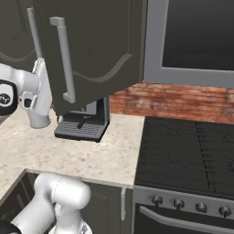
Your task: Open the cabinet, pick the kettle from the cabinet, and place it in the sink.
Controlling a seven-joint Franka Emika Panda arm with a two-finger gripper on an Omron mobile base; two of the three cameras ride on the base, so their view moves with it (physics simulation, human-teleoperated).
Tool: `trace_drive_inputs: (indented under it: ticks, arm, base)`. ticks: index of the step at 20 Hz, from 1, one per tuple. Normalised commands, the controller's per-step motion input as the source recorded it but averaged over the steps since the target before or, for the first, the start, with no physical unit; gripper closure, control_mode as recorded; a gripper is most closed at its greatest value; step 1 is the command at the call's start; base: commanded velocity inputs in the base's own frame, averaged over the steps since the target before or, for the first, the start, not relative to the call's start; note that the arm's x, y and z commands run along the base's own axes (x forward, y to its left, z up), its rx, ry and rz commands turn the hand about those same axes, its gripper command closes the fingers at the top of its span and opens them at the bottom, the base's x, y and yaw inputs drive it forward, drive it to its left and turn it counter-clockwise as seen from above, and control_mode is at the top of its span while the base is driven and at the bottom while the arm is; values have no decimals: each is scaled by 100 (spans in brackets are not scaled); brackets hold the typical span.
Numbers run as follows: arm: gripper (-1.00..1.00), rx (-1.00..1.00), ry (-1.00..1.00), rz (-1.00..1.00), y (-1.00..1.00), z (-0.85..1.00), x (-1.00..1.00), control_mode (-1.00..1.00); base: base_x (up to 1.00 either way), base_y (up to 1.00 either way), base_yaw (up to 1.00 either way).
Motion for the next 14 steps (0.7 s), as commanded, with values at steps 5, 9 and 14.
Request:
trace_drive_inputs:
  ticks: [5, 9, 14]
  arm:
    - [-100, 0, 0, -1, -17, 0, 2, -100]
    - [-100, 0, 0, 0, -18, 0, 0, -100]
    - [-100, -1, 0, 0, -21, 0, 0, -100]
  base:
    - [0, 0, 0]
    - [0, 0, 0]
    - [0, 0, 0]
